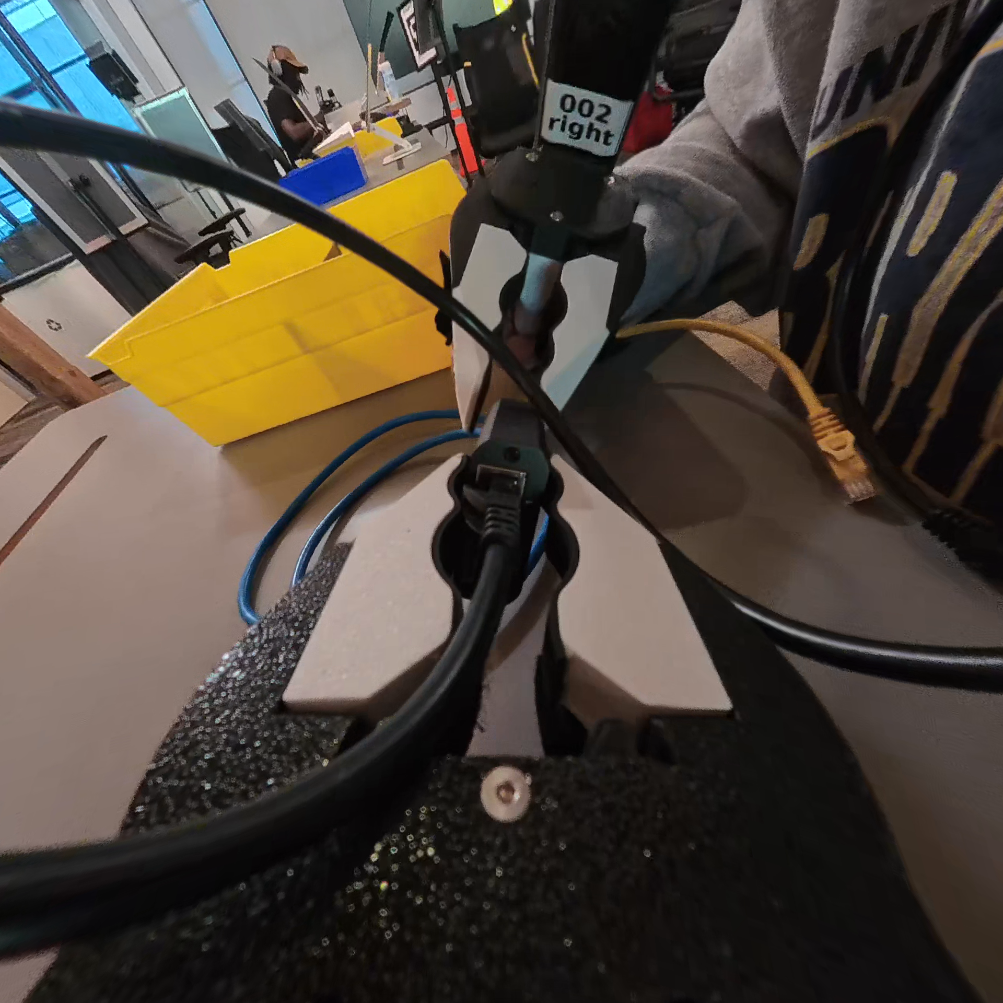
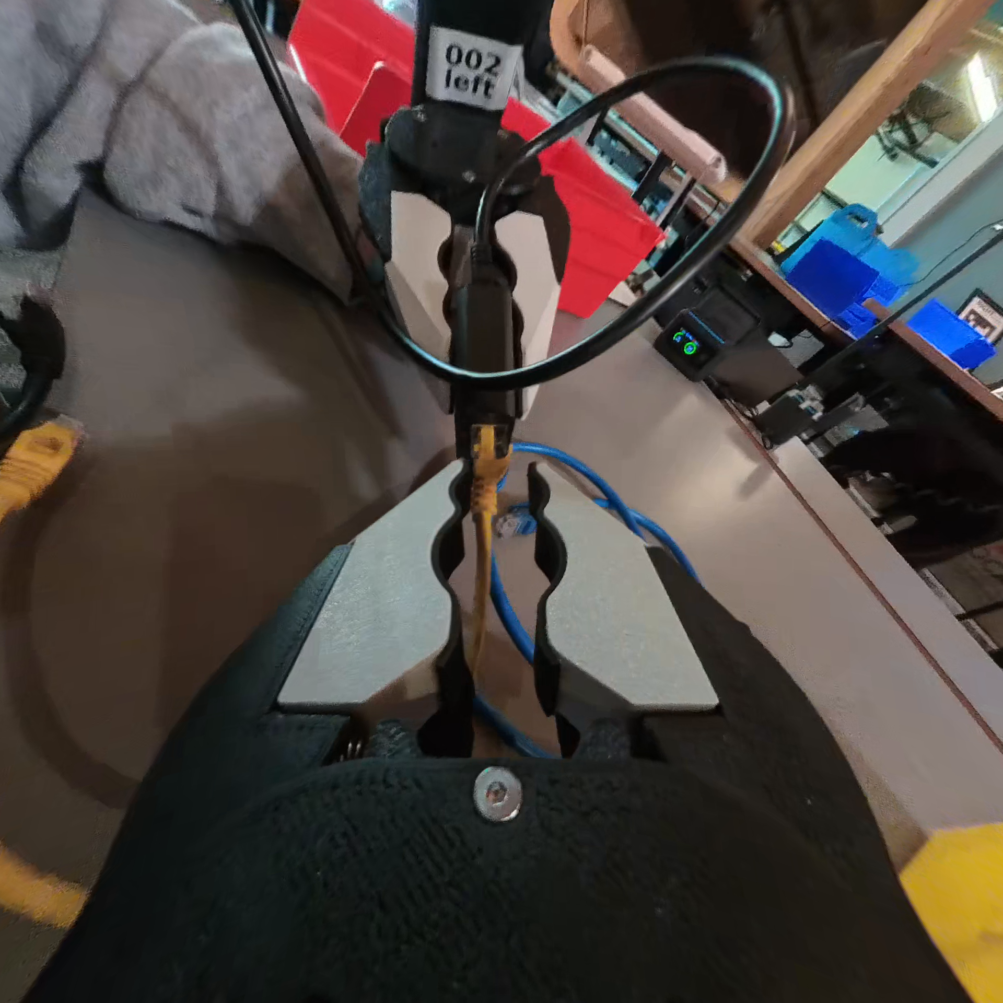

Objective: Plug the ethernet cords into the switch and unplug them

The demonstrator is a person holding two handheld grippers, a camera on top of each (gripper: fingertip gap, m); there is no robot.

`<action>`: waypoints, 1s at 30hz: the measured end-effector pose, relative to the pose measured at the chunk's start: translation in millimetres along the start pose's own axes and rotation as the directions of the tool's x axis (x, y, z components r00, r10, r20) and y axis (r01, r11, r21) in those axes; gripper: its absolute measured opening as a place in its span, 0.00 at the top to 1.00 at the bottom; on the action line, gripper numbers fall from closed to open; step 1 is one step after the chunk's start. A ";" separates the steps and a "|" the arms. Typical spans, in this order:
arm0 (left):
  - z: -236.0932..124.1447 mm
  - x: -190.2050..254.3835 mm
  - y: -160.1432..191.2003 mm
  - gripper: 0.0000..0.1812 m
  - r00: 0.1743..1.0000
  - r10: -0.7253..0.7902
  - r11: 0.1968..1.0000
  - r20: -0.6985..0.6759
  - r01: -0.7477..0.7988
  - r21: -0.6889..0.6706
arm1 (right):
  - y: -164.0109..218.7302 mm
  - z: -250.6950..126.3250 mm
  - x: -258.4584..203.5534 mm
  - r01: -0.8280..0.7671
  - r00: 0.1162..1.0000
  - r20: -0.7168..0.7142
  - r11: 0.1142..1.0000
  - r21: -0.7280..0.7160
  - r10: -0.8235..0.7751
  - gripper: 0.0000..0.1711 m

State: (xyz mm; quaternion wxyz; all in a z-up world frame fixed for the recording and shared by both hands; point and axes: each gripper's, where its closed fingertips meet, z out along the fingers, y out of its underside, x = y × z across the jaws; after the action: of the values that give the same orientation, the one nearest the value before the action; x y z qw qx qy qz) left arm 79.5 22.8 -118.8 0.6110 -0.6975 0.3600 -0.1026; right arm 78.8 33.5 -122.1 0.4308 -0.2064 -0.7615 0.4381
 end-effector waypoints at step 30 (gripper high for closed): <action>-39.2 -50.3 -5.1 0.87 0.949 -0.042 0.995 0.312 0.011 0.101 | -21.2 -10.6 30.4 0.047 0.988 -0.142 0.998 -0.035 -0.051 0.96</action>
State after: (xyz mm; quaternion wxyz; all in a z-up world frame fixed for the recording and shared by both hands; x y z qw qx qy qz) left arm 22.3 23.8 -90.0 0.6924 -0.6790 0.2436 -0.0161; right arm 72.5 48.5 -87.0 0.4918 -0.2253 -0.7402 0.3993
